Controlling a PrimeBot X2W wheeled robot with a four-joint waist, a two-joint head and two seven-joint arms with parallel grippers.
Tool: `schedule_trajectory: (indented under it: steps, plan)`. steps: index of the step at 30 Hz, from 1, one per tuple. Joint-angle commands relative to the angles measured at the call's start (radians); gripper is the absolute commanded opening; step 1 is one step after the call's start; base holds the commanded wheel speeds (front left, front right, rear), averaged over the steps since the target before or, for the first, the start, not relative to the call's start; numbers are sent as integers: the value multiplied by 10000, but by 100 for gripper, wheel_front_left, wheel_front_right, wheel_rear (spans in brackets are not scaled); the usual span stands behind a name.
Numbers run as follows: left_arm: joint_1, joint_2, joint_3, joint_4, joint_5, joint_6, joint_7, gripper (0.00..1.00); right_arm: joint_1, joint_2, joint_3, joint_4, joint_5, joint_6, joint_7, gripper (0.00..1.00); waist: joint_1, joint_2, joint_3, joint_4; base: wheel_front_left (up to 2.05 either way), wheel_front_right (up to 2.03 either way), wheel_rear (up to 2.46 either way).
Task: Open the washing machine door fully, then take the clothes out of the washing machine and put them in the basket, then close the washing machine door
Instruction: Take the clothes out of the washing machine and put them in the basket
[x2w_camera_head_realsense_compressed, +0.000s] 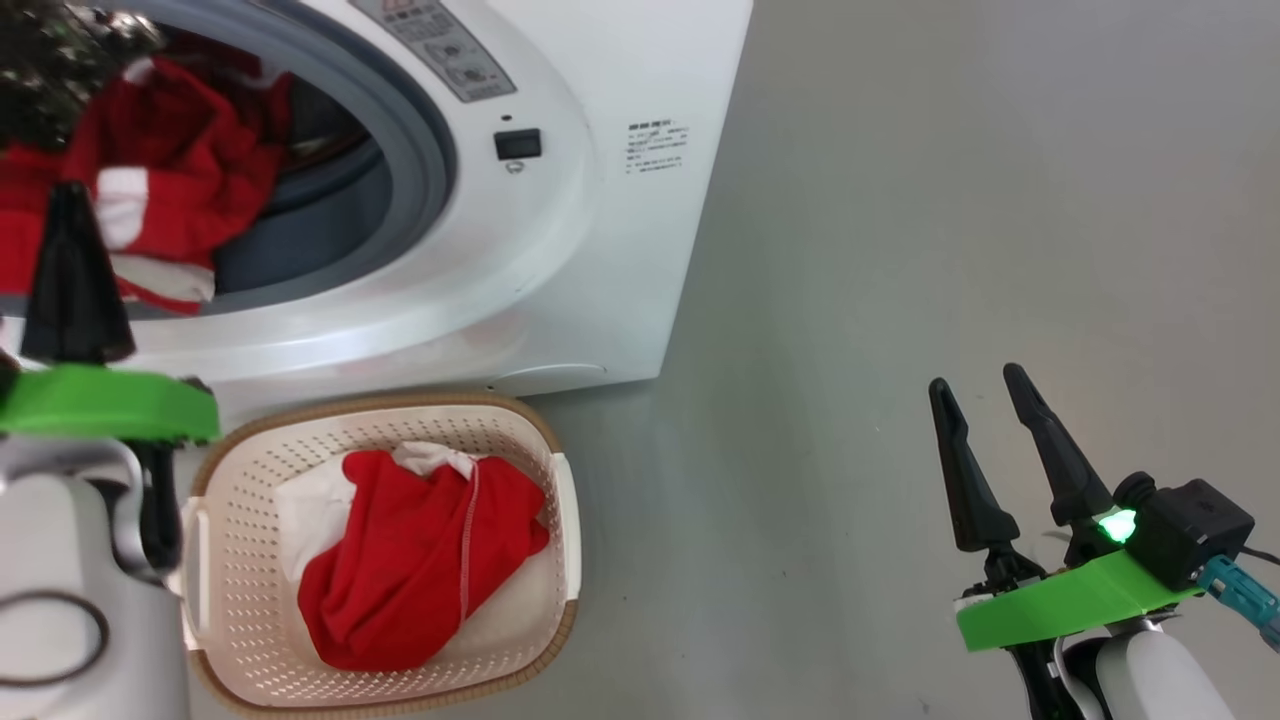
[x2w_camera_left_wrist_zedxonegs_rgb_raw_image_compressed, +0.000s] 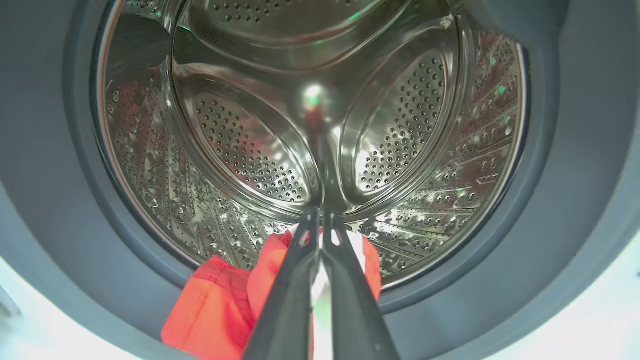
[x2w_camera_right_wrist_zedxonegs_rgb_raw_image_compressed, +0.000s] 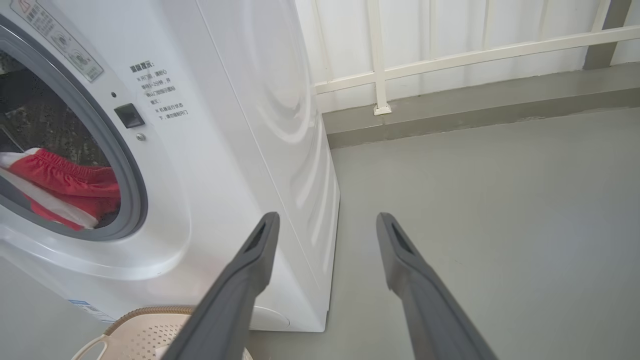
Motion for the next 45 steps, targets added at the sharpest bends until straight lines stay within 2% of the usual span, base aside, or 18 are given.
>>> schedule_trajectory:
  steps: [1, 14, 25, 30, 33, 39, 45]
  plan:
    - [368, 247, 308, -569, 102, -95, -49, 0, 152, -111, 156, -208, -159, 2, -65, 100, -1, 0, -152, 107, 0, 0, 0]
    - [2213, -492, 334, -3784, 221, -315, -49, 0, 519, -139, -11, -260, -154, 2, -65, 100, -1, 0, -503, 353, 0, 0, 0]
    - [2839, -633, -30, -6117, 144, -310, -49, 0, 671, -193, 19, -248, -155, 2, -65, 100, -1, 0, -700, 440, 0, 0, 0]
    - [3035, -640, -250, -7103, 147, -93, -49, 0, 699, -193, -22, -266, -164, 2, -65, 100, -1, 0, -702, 438, 0, 0, 0]
    - [3184, -641, -420, -7166, 133, 42, -49, 0, 677, -190, -21, -265, -164, 2, -65, 100, -1, 0, -664, 433, 0, 0, 0]
    - [3433, -642, -479, -6398, -112, 222, -49, 0, 590, -178, 38, -266, -151, 2, -65, 100, -1, 0, -556, 379, 0, 0, 0]
    - [3629, -642, -564, -4540, -234, 253, -49, 0, 450, -163, 26, -297, -147, 2, -65, 100, -1, 0, -232, 347, 0, 0, 0]
